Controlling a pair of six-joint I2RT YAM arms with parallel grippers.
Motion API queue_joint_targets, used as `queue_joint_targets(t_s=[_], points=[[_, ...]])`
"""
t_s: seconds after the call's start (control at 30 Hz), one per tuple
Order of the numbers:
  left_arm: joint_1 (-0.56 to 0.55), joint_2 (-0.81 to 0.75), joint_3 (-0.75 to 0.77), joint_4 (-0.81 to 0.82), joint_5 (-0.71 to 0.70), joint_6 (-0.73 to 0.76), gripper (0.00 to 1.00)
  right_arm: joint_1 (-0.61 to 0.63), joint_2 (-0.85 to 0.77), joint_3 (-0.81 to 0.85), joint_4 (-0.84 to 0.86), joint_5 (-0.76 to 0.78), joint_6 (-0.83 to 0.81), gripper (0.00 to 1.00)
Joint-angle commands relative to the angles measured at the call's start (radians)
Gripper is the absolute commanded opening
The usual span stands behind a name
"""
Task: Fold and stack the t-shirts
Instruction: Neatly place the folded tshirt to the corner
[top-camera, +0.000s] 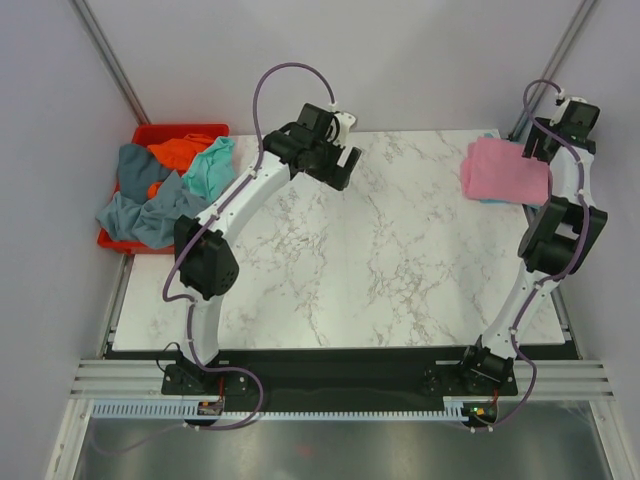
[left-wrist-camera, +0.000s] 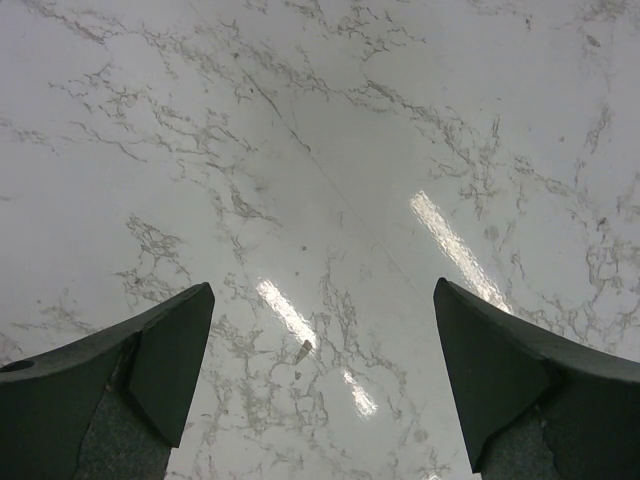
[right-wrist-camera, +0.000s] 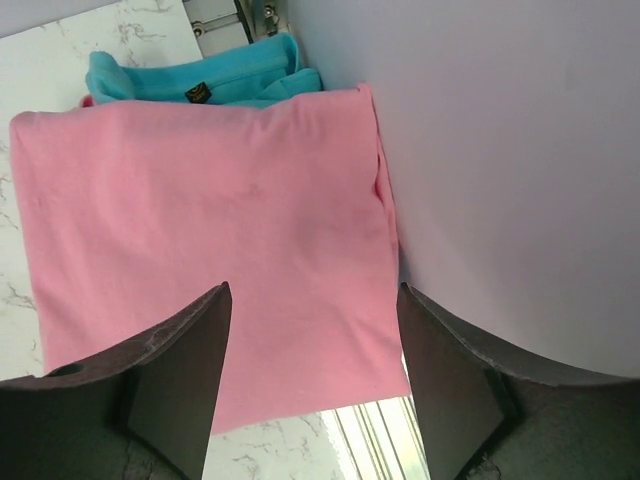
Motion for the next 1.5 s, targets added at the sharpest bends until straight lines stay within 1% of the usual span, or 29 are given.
queue_joint_targets(t_s=[0.0, 0.1, 0.13, 0.17, 0.27, 0.33, 0.37, 0.4, 0.43, 0.47, 0.53, 0.63, 0.7, 0.73, 0.77, 0.8, 0.87, 0.9, 0.93, 0.97, 1.0, 1.07, 1.1, 1.13, 1.17, 1.27, 1.37, 1.47], points=[[-0.011, -0.034, 0.038, 0.026, -0.037, 0.031, 0.99, 0.007, -0.097, 0.023, 0.019, -0.023, 0.036, 0.75], [-0.014, -0.057, 0.05, 0.03, -0.051, 0.026, 0.99, 0.017, -0.175, -0.019, 0.005, -0.111, 0.07, 0.76], [-0.014, -0.07, 0.053, 0.032, -0.051, 0.023, 0.99, 0.029, -0.229, -0.073, 0.005, -0.141, 0.075, 0.77], [-0.014, -0.081, 0.061, 0.035, -0.049, 0.02, 0.99, 0.04, -0.258, -0.102, 0.004, -0.143, 0.076, 0.77], [-0.012, -0.124, 0.067, 0.049, -0.118, 0.014, 0.99, 0.102, -0.379, -0.228, 0.016, -0.145, 0.053, 0.79], [-0.009, -0.15, 0.066, 0.066, -0.178, 0.006, 0.99, 0.15, -0.466, -0.314, 0.025, -0.155, 0.055, 0.82], [-0.005, -0.17, 0.063, 0.07, -0.195, 0.0, 0.99, 0.182, -0.496, -0.341, 0.034, -0.194, 0.068, 0.85], [0.0, -0.185, 0.06, 0.073, -0.215, -0.006, 0.99, 0.199, -0.527, -0.369, 0.044, -0.205, 0.069, 0.91], [0.013, -0.199, 0.043, 0.084, -0.241, -0.015, 0.99, 0.216, -0.588, -0.432, 0.064, -0.215, 0.101, 0.98], [0.021, -0.224, 0.035, 0.086, -0.249, -0.017, 0.99, 0.23, -0.62, -0.463, 0.085, -0.228, 0.107, 0.98], [0.052, -0.245, 0.005, 0.09, -0.275, -0.017, 0.99, 0.282, -0.701, -0.532, 0.145, -0.255, 0.186, 0.98], [0.099, -0.282, -0.052, 0.096, -0.287, -0.041, 0.99, 0.366, -0.745, -0.558, 0.176, -0.254, 0.225, 0.98], [0.158, -0.311, -0.081, 0.096, -0.275, -0.049, 0.99, 0.429, -0.746, -0.557, 0.179, -0.249, 0.207, 0.98], [0.175, -0.317, -0.104, 0.096, -0.26, -0.076, 0.99, 0.443, -0.743, -0.557, 0.182, -0.211, 0.19, 0.98], [0.214, -0.324, -0.112, 0.098, -0.241, -0.081, 0.99, 0.478, -0.74, -0.557, 0.202, -0.191, 0.159, 0.98], [0.234, -0.339, -0.12, 0.112, -0.179, -0.086, 0.99, 0.506, -0.735, -0.558, 0.222, -0.179, 0.158, 0.98], [0.274, -0.373, -0.202, 0.185, -0.11, -0.061, 0.99, 0.535, -0.719, -0.538, 0.266, -0.165, 0.141, 0.98], [0.276, -0.391, -0.236, 0.272, -0.102, -0.019, 0.99, 0.573, -0.705, -0.518, 0.265, -0.137, 0.13, 0.98], [0.274, -0.415, -0.28, 0.299, -0.103, 0.021, 0.99, 0.589, -0.68, -0.477, 0.265, -0.092, 0.124, 0.98], [0.274, -0.42, -0.29, 0.313, -0.114, 0.023, 0.99, 0.602, -0.673, -0.468, 0.263, -0.044, 0.144, 0.98], [0.274, -0.423, -0.29, 0.305, -0.152, -0.013, 0.99, 0.616, -0.68, -0.487, 0.269, -0.013, 0.17, 0.98], [0.277, -0.465, -0.321, 0.299, -0.178, -0.087, 0.99, 0.619, -0.714, -0.553, 0.301, 0.054, 0.214, 0.98], [0.279, -0.492, -0.351, 0.308, -0.18, -0.14, 1.0, 0.633, -0.758, -0.622, 0.305, 0.103, 0.242, 0.98], [0.277, -0.521, -0.432, 0.351, -0.177, -0.152, 0.99, 0.642, -0.777, -0.654, 0.303, 0.163, 0.254, 0.98], [0.279, -0.575, -0.472, 0.371, -0.171, -0.155, 0.99, 0.647, -0.798, -0.681, 0.297, 0.229, 0.254, 0.98], [0.281, -0.626, -0.558, 0.374, -0.186, -0.14, 0.99, 0.656, -0.853, -0.762, 0.274, 0.338, 0.247, 0.98], [0.296, -0.664, -0.617, 0.383, -0.175, -0.124, 0.99, 0.664, -0.875, -0.8, 0.228, 0.384, 0.225, 0.98], [0.32, -0.69, -0.655, 0.373, -0.074, -0.152, 0.99, 0.669, -0.878, -0.796, 0.138, 0.42, 0.251, 0.98]])
